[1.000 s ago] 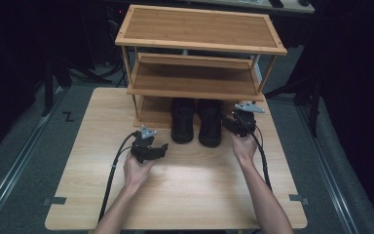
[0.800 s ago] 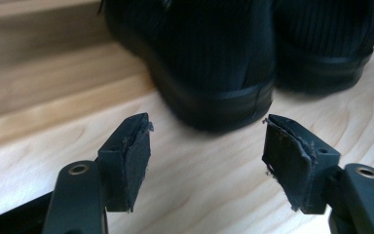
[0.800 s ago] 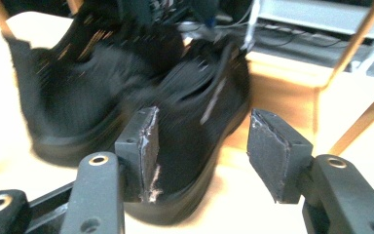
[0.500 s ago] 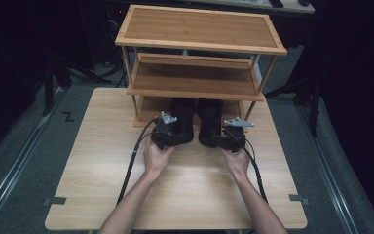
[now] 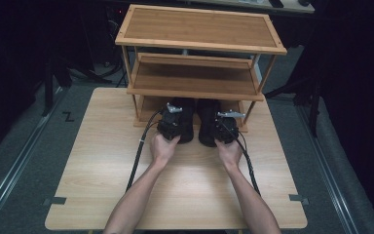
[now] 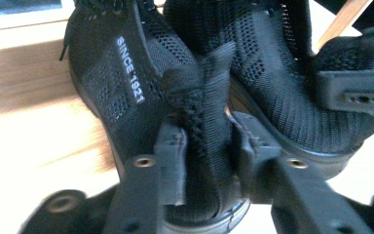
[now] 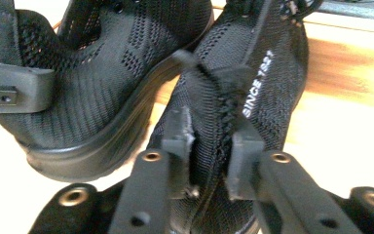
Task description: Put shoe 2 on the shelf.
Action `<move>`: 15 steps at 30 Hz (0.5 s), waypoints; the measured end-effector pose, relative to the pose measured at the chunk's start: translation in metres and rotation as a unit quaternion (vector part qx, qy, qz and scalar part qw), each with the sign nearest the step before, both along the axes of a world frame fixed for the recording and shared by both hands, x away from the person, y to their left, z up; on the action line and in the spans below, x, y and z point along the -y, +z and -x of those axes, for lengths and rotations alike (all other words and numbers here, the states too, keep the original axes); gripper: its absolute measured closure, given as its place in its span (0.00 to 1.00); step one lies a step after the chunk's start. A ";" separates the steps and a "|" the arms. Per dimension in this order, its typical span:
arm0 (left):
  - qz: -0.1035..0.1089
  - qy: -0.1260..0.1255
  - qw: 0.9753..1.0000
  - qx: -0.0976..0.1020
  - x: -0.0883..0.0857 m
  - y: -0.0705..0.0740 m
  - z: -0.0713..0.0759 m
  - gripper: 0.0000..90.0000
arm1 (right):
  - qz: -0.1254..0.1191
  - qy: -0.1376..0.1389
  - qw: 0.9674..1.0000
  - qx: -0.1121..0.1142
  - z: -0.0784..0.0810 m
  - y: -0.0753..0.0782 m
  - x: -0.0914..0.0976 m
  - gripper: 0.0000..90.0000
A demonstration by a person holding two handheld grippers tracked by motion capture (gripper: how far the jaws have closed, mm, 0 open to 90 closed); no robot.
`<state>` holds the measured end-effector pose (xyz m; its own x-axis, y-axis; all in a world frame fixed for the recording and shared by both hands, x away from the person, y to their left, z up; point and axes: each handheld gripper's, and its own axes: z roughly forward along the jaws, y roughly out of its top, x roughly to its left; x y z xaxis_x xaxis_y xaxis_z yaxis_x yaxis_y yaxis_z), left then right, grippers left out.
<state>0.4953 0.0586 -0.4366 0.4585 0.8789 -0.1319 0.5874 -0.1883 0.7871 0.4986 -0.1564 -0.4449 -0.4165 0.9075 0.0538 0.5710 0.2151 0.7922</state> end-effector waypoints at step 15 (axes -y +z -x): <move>-0.021 -0.006 1.000 0.014 0.002 0.002 -0.016 0.91 | -0.008 -0.007 1.000 0.005 -0.015 0.005 -0.021 0.87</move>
<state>0.5109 0.0571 -0.4346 0.4716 0.8779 -0.0831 0.5636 -0.2276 0.7941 0.5131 -0.1350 -0.4400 -0.4044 0.9123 0.0638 0.5660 0.1949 0.8010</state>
